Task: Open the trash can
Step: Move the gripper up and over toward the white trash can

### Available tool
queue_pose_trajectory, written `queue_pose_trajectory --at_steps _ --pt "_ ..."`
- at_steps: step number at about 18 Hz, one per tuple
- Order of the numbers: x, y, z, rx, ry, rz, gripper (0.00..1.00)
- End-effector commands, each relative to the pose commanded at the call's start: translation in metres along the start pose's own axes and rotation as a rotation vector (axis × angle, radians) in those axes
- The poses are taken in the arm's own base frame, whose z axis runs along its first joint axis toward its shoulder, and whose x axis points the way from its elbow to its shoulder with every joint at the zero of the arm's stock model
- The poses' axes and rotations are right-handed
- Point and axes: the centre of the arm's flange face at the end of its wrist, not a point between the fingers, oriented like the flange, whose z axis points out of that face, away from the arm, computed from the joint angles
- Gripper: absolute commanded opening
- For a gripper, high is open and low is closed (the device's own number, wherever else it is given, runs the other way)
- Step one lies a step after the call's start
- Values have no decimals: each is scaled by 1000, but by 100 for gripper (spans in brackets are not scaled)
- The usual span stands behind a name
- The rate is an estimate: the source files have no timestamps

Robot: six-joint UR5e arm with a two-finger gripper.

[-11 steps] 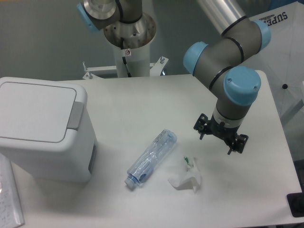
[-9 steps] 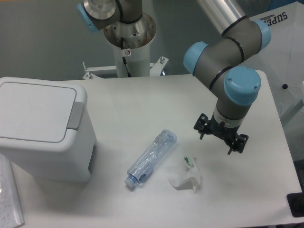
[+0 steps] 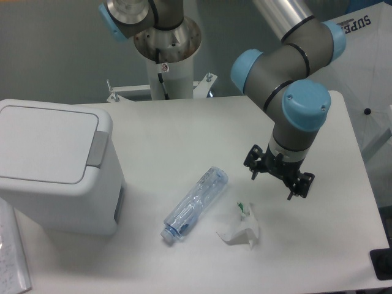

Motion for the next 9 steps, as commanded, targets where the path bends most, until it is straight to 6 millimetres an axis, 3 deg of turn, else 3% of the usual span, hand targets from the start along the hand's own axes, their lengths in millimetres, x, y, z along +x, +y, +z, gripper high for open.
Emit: queue_pose_trajectory --at_steps 6,9 --pt "14 -20 -22 183 30 -276 100" --pt "28 -35 -31 253 73 -312 100"
